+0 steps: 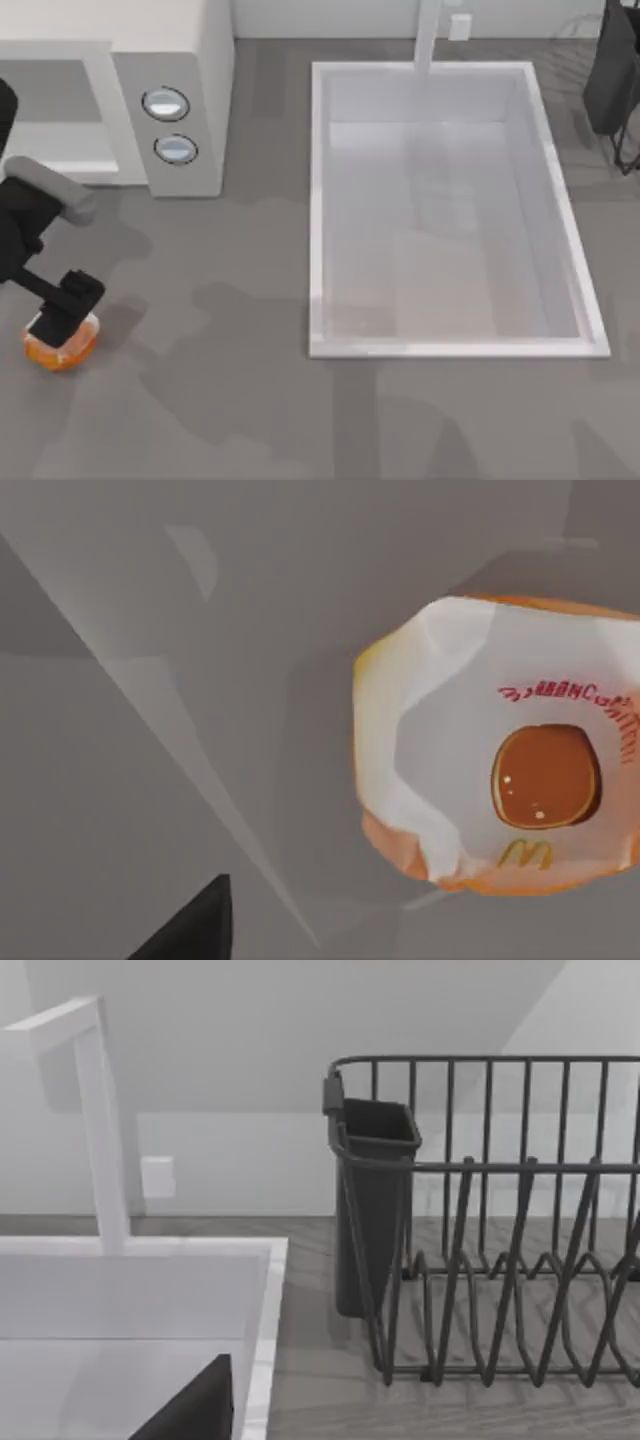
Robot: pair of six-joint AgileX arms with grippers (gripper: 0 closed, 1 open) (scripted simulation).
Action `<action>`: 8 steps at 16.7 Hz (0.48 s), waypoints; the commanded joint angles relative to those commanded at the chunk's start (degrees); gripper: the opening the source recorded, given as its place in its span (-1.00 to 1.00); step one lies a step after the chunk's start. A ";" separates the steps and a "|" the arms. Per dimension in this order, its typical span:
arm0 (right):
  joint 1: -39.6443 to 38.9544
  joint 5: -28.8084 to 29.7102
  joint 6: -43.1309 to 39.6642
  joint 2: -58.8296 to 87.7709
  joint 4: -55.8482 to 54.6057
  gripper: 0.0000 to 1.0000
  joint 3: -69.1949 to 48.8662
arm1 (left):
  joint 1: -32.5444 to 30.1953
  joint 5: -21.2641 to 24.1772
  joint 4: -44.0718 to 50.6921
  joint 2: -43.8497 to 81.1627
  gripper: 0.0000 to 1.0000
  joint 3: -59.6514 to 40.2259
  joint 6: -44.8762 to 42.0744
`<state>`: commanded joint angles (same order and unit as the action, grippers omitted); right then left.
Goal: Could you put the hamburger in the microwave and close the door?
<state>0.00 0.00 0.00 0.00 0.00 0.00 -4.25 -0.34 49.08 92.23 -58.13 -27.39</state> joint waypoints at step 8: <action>0.00 0.00 0.00 0.00 0.00 1.00 0.00 | -0.55 -0.02 6.11 7.46 1.00 -7.00 -3.49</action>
<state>0.00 0.00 0.00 0.00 0.00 0.00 -4.80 -0.36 55.19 99.70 -65.13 -30.89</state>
